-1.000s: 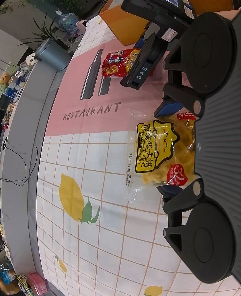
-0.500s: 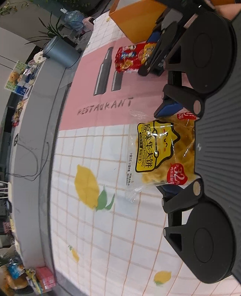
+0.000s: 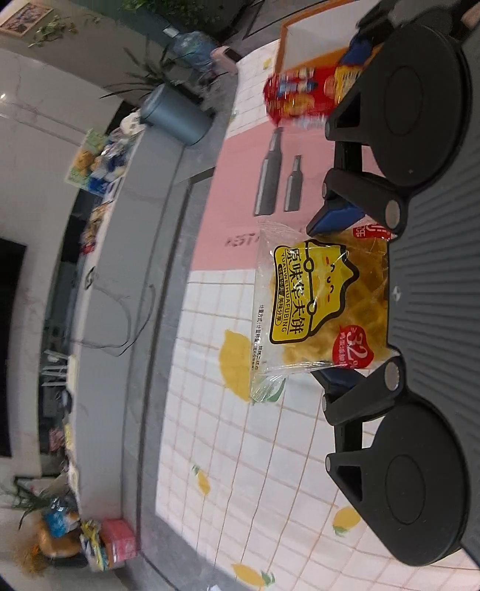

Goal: Organize snacks
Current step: 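Carry both packets over the orange box and open both grippers to drop them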

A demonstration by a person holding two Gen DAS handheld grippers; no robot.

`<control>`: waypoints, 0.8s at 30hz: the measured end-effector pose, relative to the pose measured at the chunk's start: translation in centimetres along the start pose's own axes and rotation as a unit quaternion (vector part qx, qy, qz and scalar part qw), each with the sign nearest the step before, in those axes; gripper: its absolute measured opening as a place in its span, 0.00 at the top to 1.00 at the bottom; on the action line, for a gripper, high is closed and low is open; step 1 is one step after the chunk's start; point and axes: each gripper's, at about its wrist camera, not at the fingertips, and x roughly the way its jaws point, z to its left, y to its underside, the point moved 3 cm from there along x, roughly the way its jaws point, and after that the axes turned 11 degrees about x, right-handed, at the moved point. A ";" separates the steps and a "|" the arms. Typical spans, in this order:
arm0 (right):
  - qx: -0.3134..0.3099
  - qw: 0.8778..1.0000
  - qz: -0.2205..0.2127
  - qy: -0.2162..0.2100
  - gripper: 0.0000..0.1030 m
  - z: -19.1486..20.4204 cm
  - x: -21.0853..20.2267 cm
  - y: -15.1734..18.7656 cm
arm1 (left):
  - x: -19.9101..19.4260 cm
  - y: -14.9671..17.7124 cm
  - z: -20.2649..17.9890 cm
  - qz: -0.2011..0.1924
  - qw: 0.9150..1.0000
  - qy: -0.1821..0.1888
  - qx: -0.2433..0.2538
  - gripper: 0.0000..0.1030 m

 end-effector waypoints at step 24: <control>-0.027 0.998 -0.052 0.036 0.31 -20.6 -11.9 -10.7 | -7.9 -2.7 -19.3 -0.123 0.985 0.063 0.100 0.22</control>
